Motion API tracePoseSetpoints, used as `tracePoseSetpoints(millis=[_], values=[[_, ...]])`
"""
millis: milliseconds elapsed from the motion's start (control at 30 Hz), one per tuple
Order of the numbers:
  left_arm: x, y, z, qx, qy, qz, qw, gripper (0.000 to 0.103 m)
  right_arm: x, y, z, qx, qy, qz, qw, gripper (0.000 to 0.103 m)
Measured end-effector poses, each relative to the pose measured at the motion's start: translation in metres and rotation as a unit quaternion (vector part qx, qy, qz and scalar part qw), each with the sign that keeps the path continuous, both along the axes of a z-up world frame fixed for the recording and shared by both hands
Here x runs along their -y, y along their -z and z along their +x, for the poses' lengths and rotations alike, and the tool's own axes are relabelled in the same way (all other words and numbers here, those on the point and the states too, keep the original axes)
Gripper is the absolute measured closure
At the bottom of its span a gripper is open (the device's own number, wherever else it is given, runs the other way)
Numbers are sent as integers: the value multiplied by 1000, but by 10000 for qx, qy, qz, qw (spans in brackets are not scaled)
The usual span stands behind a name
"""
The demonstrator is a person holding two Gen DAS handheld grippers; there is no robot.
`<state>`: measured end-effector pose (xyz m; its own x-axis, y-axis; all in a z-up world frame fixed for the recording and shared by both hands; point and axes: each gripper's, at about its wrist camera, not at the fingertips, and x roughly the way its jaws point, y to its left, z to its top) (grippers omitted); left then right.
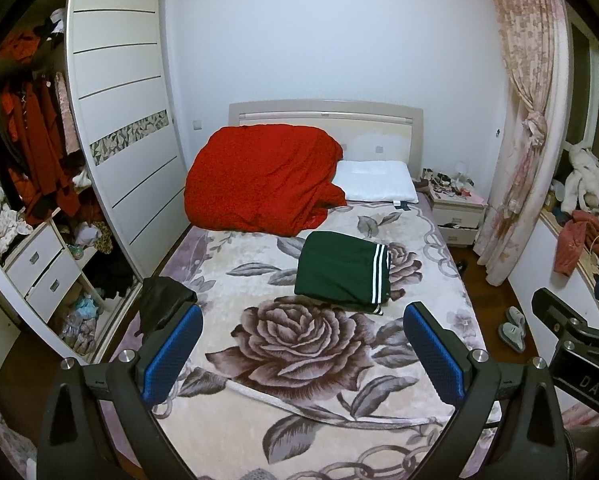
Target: Fold large clothes
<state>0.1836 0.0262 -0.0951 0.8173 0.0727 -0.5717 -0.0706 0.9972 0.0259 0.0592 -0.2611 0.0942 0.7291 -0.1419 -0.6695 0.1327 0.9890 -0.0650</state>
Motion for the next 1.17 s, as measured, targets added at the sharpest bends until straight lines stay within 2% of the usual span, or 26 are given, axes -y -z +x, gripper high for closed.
tracePoseSetpoints(millis=[1167], values=[[0, -10, -3, 179, 11, 64, 9998, 0, -8, 0, -43, 101, 170, 21, 9998, 0]])
